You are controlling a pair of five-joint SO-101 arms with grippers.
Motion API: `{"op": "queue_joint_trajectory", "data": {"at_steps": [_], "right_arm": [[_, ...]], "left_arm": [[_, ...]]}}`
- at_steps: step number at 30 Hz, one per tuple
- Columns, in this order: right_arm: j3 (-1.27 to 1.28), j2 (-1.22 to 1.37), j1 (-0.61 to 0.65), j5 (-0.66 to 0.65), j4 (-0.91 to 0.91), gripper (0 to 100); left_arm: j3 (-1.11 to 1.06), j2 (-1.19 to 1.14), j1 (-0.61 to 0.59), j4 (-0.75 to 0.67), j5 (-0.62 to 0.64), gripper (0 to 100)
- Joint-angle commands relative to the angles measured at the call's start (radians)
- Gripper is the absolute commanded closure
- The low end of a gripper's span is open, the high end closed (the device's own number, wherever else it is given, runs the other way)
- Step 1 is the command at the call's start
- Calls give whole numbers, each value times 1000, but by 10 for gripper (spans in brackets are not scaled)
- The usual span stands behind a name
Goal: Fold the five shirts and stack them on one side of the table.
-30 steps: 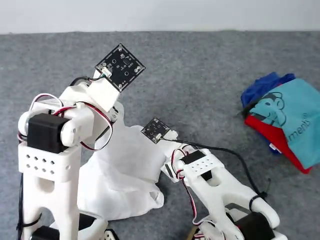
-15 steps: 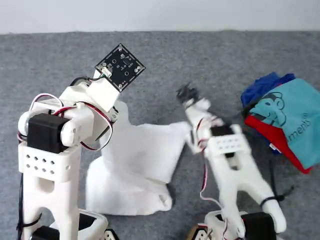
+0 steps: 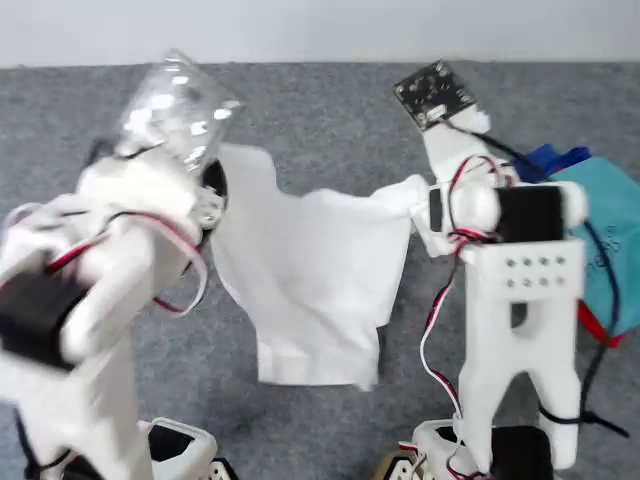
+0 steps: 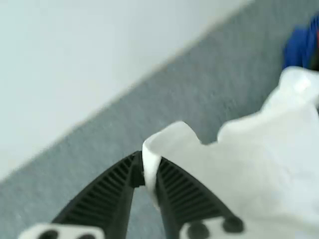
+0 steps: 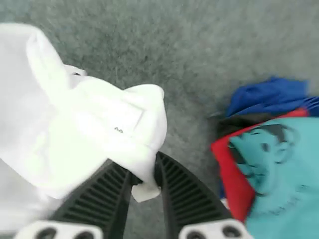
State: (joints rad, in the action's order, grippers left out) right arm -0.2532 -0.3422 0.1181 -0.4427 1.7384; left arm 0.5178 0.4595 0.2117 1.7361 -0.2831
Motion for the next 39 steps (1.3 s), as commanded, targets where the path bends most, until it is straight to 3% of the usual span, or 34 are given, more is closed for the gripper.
{"op": "queue_joint_trajectory", "data": {"at_steps": [1, 8, 12, 19, 24, 39], "right_arm": [[-161, -48, -12, -26, 58, 991], [-164, -308, 7, -18, 48, 991], [-169, -433, -5, 40, 33, 991], [-180, -573, -159, 166, -102, 991], [-180, -615, -162, 181, -114, 991], [-180, -613, -160, 181, -108, 991]], "left_arm": [[216, 17, 8, 17, 15, 987], [460, 14, 8, 14, 68, 988], [473, 14, 0, -2, 121, 988], [484, 18, -12, -29, 121, 988], [616, 11, -12, -66, 120, 988], [625, 11, -15, -144, 120, 988]]}}
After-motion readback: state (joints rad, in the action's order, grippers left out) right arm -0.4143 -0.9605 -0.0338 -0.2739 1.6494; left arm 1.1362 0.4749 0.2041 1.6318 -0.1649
